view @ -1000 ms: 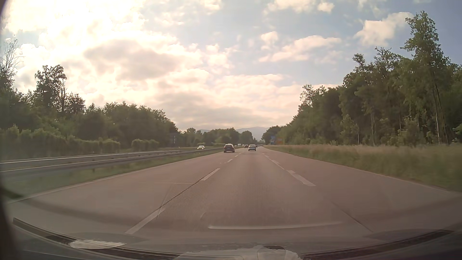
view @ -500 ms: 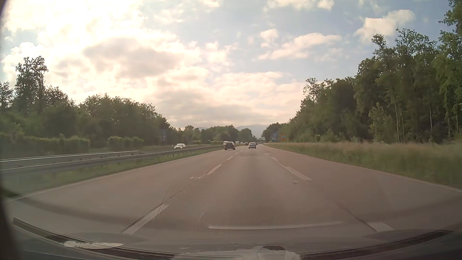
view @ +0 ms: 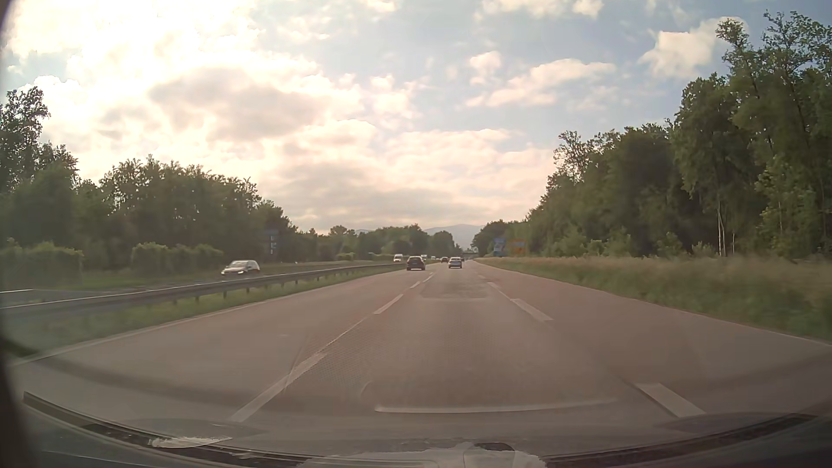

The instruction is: Follow the waypoints while adhering to traffic rules and regulations

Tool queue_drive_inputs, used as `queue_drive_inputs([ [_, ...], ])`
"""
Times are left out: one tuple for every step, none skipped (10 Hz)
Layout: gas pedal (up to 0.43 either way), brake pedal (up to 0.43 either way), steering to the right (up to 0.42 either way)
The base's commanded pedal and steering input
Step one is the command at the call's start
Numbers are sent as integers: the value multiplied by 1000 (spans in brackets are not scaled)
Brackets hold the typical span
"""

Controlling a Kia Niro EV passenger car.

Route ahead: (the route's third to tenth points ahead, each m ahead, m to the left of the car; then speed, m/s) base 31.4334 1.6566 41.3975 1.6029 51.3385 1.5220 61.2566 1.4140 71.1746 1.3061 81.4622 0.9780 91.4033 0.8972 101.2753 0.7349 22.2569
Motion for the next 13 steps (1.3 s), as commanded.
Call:
queue_drive_inputs([
  [138,0,0],
  [138,0,0],
  [138,0,0],
  [138,0,0],
  [138,0,0],
  [138,0,1],
  [138,0,0],
  [130,0,1],
  [138,0,0],
  [138,0,1],
  [138,0,1],
  [138,0,1],
  [138,0,1],
])
